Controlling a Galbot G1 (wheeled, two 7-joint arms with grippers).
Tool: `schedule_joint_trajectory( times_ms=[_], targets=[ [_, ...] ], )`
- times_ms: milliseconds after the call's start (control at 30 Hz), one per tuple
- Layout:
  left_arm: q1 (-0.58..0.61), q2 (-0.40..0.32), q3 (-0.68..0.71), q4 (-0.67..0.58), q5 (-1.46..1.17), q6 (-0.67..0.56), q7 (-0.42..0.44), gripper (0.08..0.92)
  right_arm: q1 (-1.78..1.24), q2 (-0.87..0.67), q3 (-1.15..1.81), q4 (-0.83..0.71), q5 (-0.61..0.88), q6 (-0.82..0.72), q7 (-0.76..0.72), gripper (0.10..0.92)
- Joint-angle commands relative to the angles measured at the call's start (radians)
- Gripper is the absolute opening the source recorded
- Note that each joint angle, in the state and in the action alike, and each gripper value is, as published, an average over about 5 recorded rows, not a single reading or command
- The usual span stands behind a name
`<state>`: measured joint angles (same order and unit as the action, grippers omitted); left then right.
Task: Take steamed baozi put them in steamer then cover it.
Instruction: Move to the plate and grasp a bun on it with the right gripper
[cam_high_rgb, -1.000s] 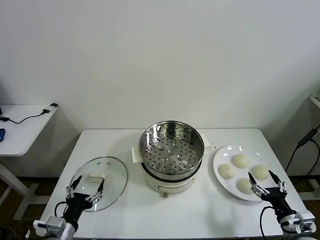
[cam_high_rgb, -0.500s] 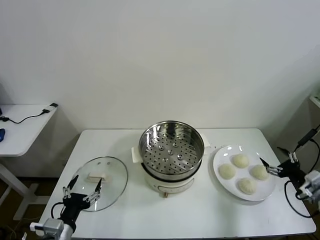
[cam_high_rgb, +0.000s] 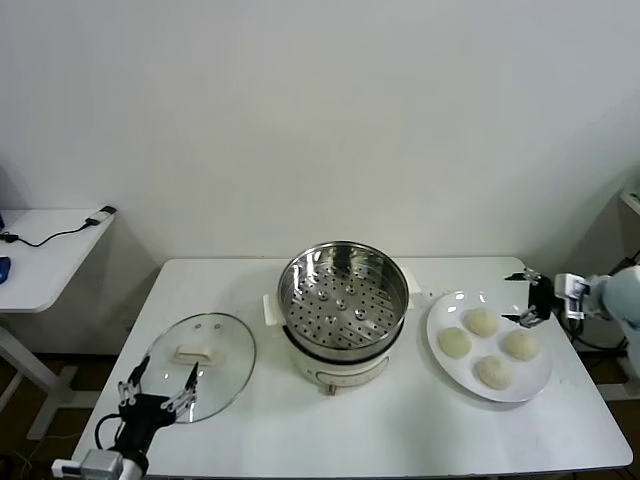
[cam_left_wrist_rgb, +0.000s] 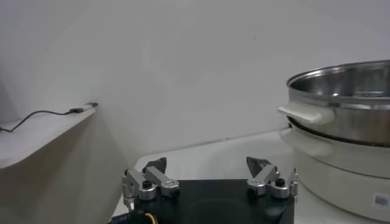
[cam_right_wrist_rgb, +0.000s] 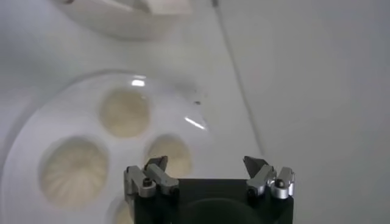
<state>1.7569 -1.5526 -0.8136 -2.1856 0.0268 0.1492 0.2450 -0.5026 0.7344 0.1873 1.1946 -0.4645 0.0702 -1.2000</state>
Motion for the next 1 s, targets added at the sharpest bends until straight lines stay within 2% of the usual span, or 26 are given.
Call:
schedule_joint_trajectory(
  times_ms=[33, 167, 433, 1000],
  targets=[
    [0.043, -0.021, 0.004, -0.009, 0.011, -0.015, -0.011, 0.823, 0.313, 0.139, -0.291, -0.32, -0.23, 0.122, -0.133, 0.823],
    [0.043, -0.029, 0.001, -0.002, 0.015, -0.016, -0.013, 0.823, 0.338, 0.203, -0.266, -0.421, -0.265, 0.147, -0.128, 0.823],
    [0.048, -0.032, -0.002, -0.003, 0.017, -0.014, -0.011, 0.823, 0.326, 0.237, -0.251, -0.471, -0.267, 0.147, -0.125, 0.823],
    [0.047, -0.028, -0.002, 0.0, 0.016, -0.012, -0.008, 0.823, 0.284, 0.256, -0.198, -0.478, -0.282, 0.137, -0.1, 0.823]
  ],
)
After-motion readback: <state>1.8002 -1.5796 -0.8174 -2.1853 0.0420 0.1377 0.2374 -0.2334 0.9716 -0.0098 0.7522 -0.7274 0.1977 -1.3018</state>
